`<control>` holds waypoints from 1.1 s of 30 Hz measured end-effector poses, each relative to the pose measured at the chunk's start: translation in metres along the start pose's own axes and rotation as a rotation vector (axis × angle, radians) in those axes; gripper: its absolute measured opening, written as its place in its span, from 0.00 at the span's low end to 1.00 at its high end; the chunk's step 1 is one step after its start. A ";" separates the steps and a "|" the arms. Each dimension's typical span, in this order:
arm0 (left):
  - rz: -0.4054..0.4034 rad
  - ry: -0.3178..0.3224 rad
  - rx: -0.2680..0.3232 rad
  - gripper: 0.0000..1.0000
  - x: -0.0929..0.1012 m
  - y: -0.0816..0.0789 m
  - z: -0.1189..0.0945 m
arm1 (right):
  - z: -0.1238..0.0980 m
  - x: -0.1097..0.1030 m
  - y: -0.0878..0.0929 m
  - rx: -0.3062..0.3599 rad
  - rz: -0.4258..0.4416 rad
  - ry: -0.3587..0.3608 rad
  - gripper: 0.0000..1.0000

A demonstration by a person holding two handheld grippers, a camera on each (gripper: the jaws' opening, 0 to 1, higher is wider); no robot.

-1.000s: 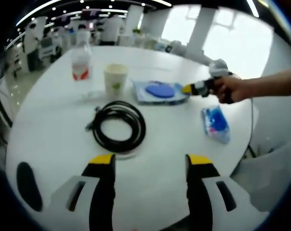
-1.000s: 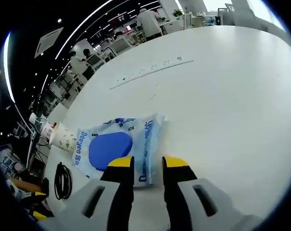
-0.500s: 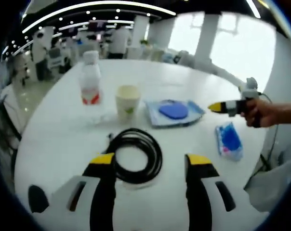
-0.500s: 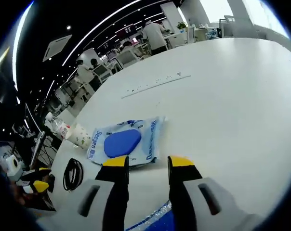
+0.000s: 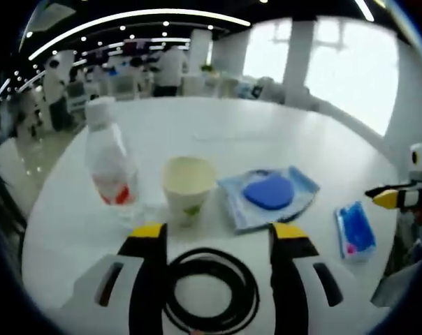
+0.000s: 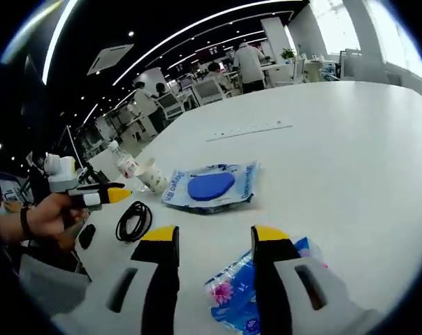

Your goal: Arrange the tabletop items into an orderly group along one side of the table until the central work area is clear of visible clutter.

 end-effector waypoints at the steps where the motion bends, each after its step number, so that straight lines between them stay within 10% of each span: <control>1: -0.005 0.002 -0.001 0.56 0.000 -0.001 0.001 | -0.003 -0.002 0.002 0.000 -0.003 0.003 0.41; 14: -0.029 -0.036 -0.037 0.56 -0.013 0.002 0.033 | -0.043 -0.021 0.045 -0.042 0.028 0.022 0.40; 33: -0.032 -0.033 -0.018 0.36 -0.024 -0.001 0.054 | -0.054 -0.030 0.046 -0.046 -0.022 0.040 0.38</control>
Point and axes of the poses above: the point that each gripper's makers call its tool centre point, and the gripper's own axes: z roughly forward along the fingers, x roughly to its right, y roughly out of its underside, the point moved 6 cm from there along -z, roughly backward along the fingers, and after that the axes turned 8 degrees about z, right-handed, at the moved point
